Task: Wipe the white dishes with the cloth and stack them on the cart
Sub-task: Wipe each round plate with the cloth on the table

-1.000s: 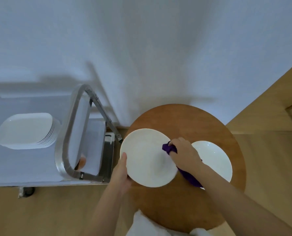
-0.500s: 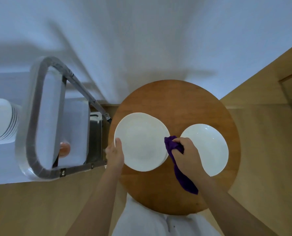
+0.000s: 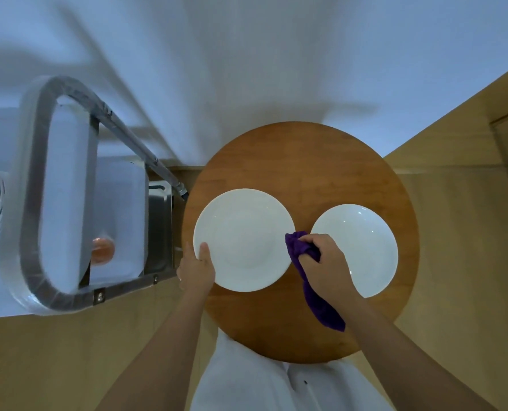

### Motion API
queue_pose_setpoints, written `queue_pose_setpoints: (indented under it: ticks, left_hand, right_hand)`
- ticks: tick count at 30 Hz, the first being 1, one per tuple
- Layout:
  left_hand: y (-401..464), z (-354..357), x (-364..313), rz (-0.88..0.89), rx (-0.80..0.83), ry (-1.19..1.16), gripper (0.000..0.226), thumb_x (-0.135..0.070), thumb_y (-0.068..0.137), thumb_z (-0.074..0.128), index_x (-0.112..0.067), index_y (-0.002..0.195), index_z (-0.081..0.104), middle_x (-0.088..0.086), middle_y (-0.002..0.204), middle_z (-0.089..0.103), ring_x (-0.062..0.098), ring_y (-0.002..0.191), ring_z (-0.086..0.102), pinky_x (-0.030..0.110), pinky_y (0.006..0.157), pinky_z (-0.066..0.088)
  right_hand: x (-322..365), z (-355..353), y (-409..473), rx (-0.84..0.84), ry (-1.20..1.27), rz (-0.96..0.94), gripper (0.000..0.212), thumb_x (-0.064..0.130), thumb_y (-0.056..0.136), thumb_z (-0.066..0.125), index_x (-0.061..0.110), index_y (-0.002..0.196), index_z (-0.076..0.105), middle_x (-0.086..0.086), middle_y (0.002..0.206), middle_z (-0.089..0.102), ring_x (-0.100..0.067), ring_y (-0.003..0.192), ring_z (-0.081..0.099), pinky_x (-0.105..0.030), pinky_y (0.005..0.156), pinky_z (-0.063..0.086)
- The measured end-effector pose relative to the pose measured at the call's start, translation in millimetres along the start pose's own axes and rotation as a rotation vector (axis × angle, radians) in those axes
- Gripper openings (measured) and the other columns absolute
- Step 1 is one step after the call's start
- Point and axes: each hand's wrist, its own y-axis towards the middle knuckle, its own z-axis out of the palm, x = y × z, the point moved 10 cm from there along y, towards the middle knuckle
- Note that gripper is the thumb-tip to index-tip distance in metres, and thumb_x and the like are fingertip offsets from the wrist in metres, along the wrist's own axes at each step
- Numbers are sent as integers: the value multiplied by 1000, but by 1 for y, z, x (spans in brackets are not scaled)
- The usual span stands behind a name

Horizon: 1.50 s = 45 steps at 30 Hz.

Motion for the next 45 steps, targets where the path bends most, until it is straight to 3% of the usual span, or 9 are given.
queue_pose_setpoints:
  ticks: [6, 10, 14, 18, 24, 33, 37, 40, 45]
  left_hand:
    - [-49, -30, -54, 280, -286, 146, 71, -34, 91, 61, -12, 149, 27, 15, 150, 34, 35, 137, 32, 53, 110, 30]
    - [-117, 53, -112, 612, 109, 209, 28, -33, 93, 58, -23, 119, 60, -8, 95, 61, 6, 79, 58, 16, 77, 50]
    - [-141, 151, -123, 509, 395, 395, 33, -42, 98, 46, -16, 116, 55, 1, 105, 64, 15, 92, 63, 26, 86, 53]
    - [-121, 194, -120, 391, 365, 567, 48, -42, 100, 42, -8, 133, 37, 9, 123, 58, 23, 106, 62, 27, 82, 50]
    - [-98, 204, -115, 483, 299, 747, 28, -15, 103, 33, -9, 111, 59, 7, 108, 62, 18, 94, 61, 26, 77, 52]
    - [-107, 175, -107, 237, 127, 99, 29, -22, 96, 50, -15, 69, 39, 1, 65, 41, 10, 60, 41, 17, 53, 32]
    - [-115, 181, -96, -43, 114, -336, 16, -29, 98, 49, -14, 97, 49, 2, 90, 54, 19, 89, 51, 26, 73, 45]
    - [-124, 199, -96, -115, 245, -467, 44, -40, 101, 39, -19, 140, 41, 3, 134, 51, 22, 118, 48, 43, 100, 42]
    - [-131, 199, -93, -159, 334, -533, 45, -49, 98, 38, -21, 132, 50, 3, 130, 57, 23, 113, 52, 46, 98, 46]
  right_hand:
    - [-24, -17, -1, -44, 32, 80, 20, 15, 90, 57, 23, 108, 54, 11, 101, 52, -7, 87, 49, -7, 66, 36]
    - [-53, -47, 0, -121, 61, 167, 24, 13, 89, 57, 17, 113, 56, 7, 102, 54, -12, 93, 51, -11, 64, 38]
    - [-83, -77, -2, -166, 86, 225, 22, 15, 90, 55, 16, 113, 55, 2, 105, 56, -12, 91, 52, -11, 62, 38]
    - [-107, -96, -8, -175, 115, 250, 18, 14, 90, 55, 19, 107, 57, 3, 102, 57, -12, 90, 54, -12, 62, 37]
    - [-125, -109, -17, -174, 191, 256, 18, 10, 88, 55, 20, 102, 59, 8, 98, 56, -2, 87, 53, -6, 60, 40]
    - [-136, -115, -21, -124, 244, 288, 16, 10, 89, 54, 19, 102, 58, 13, 93, 53, -7, 87, 53, -14, 66, 39]
    - [-144, -118, -28, -125, 284, 345, 17, 11, 91, 52, 22, 102, 57, 5, 96, 58, -10, 87, 56, -16, 63, 41]
    - [-149, -119, -35, -146, 318, 374, 17, 11, 91, 52, 20, 104, 58, 1, 98, 61, -14, 88, 58, -17, 61, 40]
    - [-152, -126, -52, -206, 438, 433, 17, 8, 89, 52, 24, 90, 59, 2, 85, 63, -20, 81, 60, -22, 60, 44]
